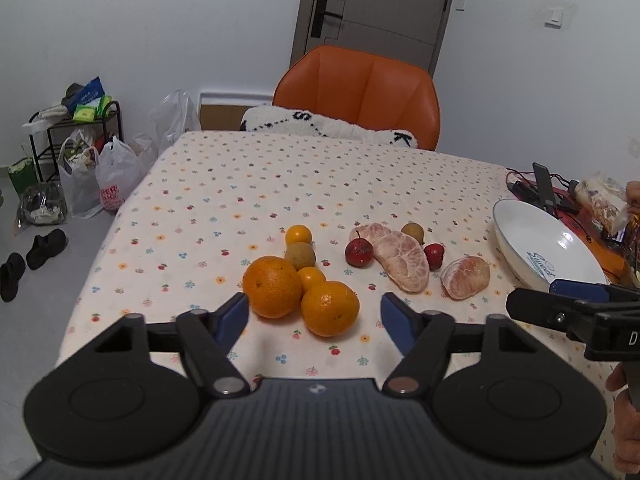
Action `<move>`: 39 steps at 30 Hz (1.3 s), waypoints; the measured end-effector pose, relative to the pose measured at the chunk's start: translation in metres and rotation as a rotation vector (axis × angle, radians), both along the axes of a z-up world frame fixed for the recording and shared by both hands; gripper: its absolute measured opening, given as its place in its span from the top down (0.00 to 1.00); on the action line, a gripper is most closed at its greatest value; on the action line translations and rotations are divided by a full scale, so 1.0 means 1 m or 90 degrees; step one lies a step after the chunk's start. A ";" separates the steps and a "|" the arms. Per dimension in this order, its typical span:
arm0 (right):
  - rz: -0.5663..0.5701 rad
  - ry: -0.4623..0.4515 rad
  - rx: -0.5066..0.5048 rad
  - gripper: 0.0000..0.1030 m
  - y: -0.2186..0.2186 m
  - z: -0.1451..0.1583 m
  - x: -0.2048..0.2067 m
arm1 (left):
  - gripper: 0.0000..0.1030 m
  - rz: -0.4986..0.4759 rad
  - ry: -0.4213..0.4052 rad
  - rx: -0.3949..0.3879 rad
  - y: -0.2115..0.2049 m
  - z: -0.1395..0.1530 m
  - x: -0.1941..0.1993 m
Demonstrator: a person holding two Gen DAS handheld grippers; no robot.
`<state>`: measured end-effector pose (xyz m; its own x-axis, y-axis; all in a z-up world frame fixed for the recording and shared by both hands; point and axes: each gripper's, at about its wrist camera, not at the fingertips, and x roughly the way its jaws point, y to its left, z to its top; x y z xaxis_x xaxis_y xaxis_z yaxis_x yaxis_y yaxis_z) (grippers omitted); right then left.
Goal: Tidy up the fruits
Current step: 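Grasp a peeled pomelo segment with the right tool while the left tool grasps a large orange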
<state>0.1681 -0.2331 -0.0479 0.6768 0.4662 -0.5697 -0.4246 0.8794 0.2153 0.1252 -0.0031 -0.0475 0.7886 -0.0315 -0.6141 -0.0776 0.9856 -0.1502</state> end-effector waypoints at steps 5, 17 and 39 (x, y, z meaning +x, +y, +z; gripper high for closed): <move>-0.004 0.008 -0.003 0.08 -0.001 -0.009 0.013 | 0.43 -0.004 0.023 -0.012 -0.004 -0.010 0.012; -0.004 0.030 -0.045 0.14 0.011 -0.026 0.041 | 0.63 0.008 0.052 -0.029 -0.006 -0.025 0.029; -0.028 -0.019 -0.153 0.46 0.038 -0.034 0.051 | 0.64 -0.011 0.015 -0.070 0.006 -0.011 0.022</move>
